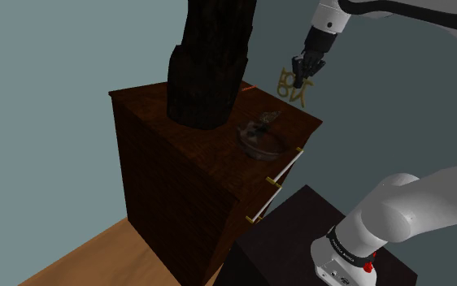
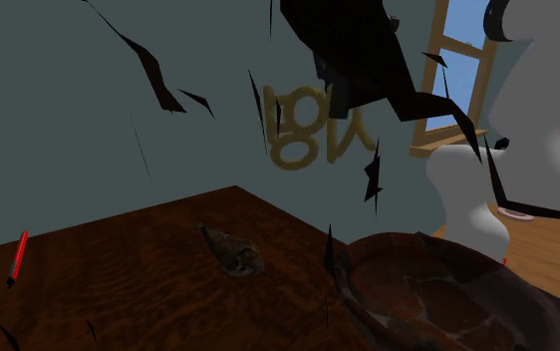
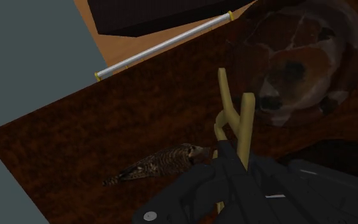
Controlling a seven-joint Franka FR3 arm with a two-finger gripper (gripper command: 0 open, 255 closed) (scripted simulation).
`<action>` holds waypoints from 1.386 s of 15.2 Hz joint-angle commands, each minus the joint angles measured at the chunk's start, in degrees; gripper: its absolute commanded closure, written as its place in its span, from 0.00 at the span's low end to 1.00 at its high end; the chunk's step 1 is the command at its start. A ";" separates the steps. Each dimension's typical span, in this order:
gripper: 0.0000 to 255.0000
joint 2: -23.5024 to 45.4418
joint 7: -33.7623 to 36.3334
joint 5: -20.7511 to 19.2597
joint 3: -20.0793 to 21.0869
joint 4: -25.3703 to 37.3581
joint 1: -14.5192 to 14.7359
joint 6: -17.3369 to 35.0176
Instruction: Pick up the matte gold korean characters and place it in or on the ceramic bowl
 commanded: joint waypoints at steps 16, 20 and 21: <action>1.00 -2.59 14.93 5.17 11.77 -6.08 4.72 3.30; 1.00 -3.10 14.97 5.34 11.92 -9.57 4.85 6.29; 1.00 -3.20 14.98 5.39 11.96 -10.42 4.88 7.04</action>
